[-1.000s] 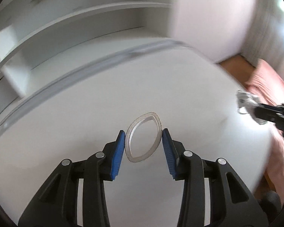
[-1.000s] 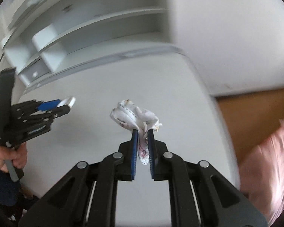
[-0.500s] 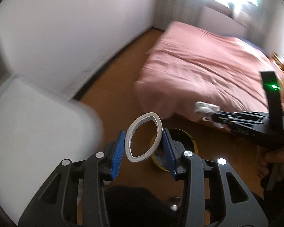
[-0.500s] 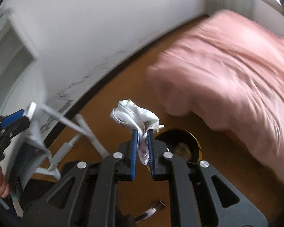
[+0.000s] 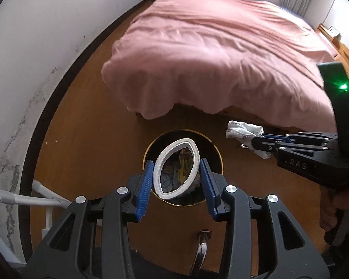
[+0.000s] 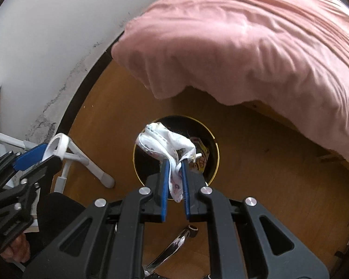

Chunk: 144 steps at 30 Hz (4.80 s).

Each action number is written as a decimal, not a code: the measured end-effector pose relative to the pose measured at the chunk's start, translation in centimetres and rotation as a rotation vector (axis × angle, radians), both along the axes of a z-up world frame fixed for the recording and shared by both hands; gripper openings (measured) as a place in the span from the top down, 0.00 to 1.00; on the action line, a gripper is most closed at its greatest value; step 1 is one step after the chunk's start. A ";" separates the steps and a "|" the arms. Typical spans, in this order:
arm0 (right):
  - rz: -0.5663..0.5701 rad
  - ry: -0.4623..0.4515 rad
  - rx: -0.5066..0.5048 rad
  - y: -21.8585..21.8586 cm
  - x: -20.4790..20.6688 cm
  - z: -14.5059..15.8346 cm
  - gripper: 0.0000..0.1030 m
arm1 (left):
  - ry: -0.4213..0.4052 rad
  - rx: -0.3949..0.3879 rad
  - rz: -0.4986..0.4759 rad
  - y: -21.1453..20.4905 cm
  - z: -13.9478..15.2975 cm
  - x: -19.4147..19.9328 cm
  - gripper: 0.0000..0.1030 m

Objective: Collect trash

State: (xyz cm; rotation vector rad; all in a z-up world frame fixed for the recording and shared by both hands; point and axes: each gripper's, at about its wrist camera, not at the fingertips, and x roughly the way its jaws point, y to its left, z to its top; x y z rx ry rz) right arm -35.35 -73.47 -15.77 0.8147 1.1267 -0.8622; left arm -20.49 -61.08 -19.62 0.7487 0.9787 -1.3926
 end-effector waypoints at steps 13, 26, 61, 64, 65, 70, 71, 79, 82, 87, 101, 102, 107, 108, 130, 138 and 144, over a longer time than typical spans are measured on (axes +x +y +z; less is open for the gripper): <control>-0.003 -0.013 0.020 -0.8 0.9 -1.2 0.89 | 0.009 0.055 0.009 -2.5 -3.8 -0.4 0.41; -0.001 -0.040 -0.034 -0.7 1.7 0.1 0.41 | -0.006 0.027 0.029 -1.2 -2.1 0.7 0.28; 0.873 -0.362 -0.257 24.0 35.7 20.4 0.27 | -0.318 -0.169 1.001 42.3 20.0 26.4 0.10; 0.963 -0.373 -0.255 28.2 37.9 20.7 0.27 | -0.323 -0.157 1.151 49.9 20.3 27.0 0.10; 0.983 -0.375 -0.256 29.1 38.6 20.8 0.27 | -0.325 -0.155 1.187 51.8 20.4 26.9 0.10; 1.083 -0.379 -0.269 34.9 40.5 21.1 0.25 | -0.320 -0.158 1.329 58.8 19.6 25.7 0.10; 1.097 -0.380 -0.273 35.7 40.5 21.2 0.25 | -0.307 -0.164 1.352 59.9 19.3 25.2 0.10; 1.160 -0.379 -0.307 39.0 39.6 20.8 0.24 | -0.309 -0.174 1.413 63.0 18.3 22.4 0.10; 1.159 -0.391 -0.312 39.4 39.5 21.0 0.24 | -0.320 -0.184 1.421 63.0 18.6 22.0 0.10; 1.169 -0.395 -0.326 39.9 39.3 21.1 0.23 | -0.322 -0.196 1.428 63.2 18.9 21.8 0.10; 1.156 -0.394 -0.339 39.5 38.7 21.1 0.20 | -0.325 -0.190 1.419 62.6 18.5 22.2 0.10; 1.157 -0.394 -0.338 39.5 38.7 21.1 0.20 | -0.325 -0.191 1.418 62.6 18.5 22.2 0.10; 1.162 -0.393 -0.337 39.6 38.7 21.1 0.20 | -0.329 -0.193 1.417 62.7 18.5 22.1 0.10; 1.162 -0.393 -0.337 39.6 38.7 21.1 0.20 | -0.329 -0.193 1.417 62.7 18.6 22.1 0.10; 1.174 -0.387 -0.340 39.8 38.6 21.2 0.19 | -0.334 -0.193 1.409 62.4 18.9 21.7 0.10; 1.172 -0.387 -0.338 39.7 38.5 21.1 0.19 | -0.333 -0.190 1.408 62.2 18.8 21.7 0.10; 1.173 -0.388 -0.339 39.7 38.5 21.2 0.19 | -0.334 -0.191 1.408 62.1 18.8 21.6 0.10</control>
